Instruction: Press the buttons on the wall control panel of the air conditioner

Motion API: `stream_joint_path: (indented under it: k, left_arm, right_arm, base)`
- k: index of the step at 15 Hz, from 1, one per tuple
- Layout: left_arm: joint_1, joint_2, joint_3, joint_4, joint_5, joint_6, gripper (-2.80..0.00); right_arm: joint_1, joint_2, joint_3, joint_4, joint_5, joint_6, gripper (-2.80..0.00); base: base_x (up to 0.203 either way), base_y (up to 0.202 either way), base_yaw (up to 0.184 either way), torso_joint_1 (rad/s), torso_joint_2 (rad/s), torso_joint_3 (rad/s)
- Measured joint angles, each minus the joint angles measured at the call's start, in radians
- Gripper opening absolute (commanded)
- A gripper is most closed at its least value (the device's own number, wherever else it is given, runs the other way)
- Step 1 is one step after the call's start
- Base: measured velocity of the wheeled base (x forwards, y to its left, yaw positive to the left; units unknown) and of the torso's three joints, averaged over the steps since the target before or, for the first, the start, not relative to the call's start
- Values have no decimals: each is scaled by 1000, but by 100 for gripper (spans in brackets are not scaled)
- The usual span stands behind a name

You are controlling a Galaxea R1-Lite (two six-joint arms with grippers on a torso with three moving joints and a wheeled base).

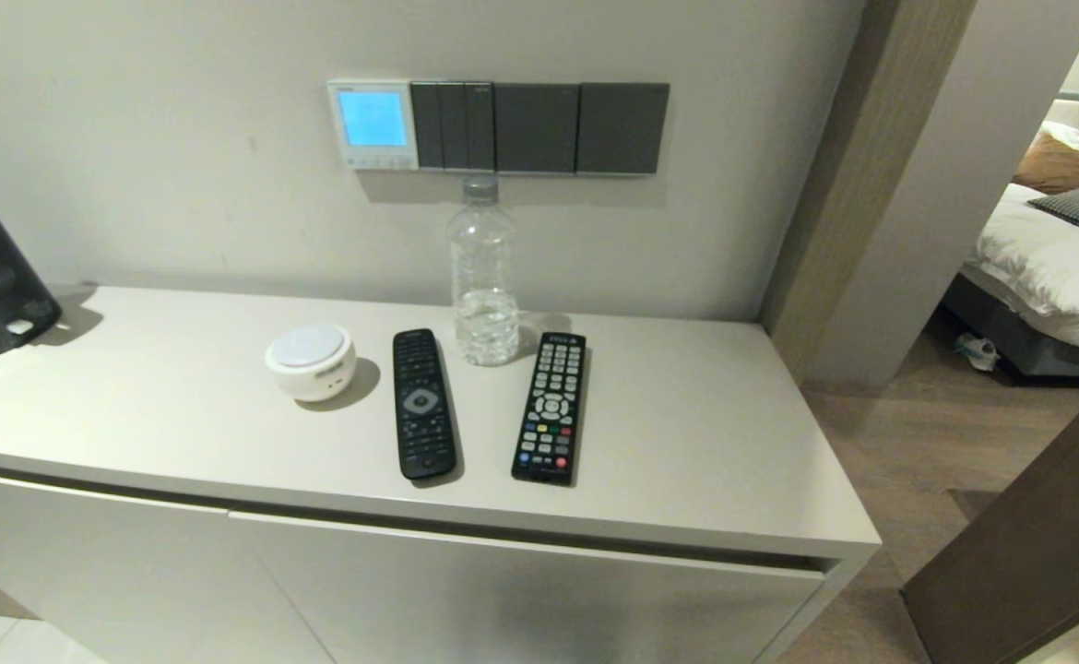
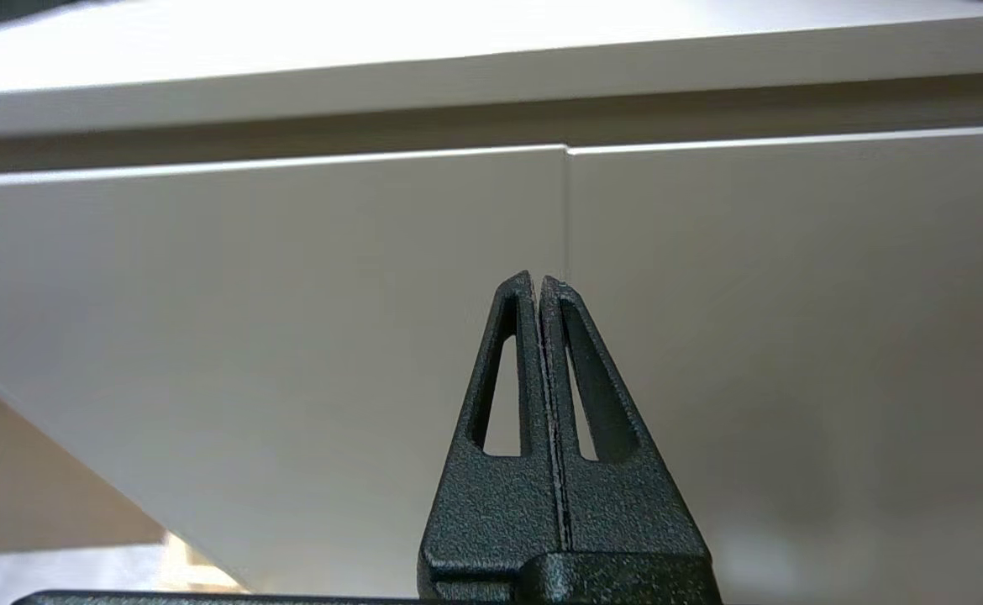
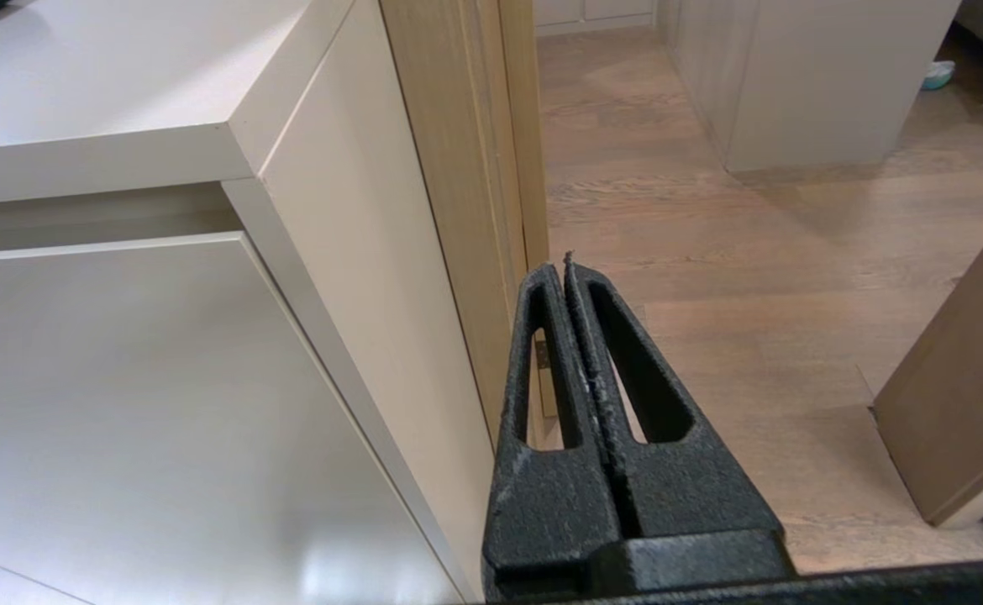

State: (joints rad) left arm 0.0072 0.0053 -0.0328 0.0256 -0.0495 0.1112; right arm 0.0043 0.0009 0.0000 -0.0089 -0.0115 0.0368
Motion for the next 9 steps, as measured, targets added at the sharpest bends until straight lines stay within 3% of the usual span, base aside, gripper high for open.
stream_joint_path:
  k: [3, 9]
  left_arm:
    - [0, -3, 29, -51, 21, 47, -280]
    - [-3, -4, 32, -8, 21, 29, -280]
  right_arm:
    - [0, 0, 0, 0, 0, 0, -280]
    - [0, 0, 0, 0, 1, 0, -280]
  base:
    - [0, 0, 0, 0, 0, 0]
    - [0, 0, 0, 0, 0, 0]
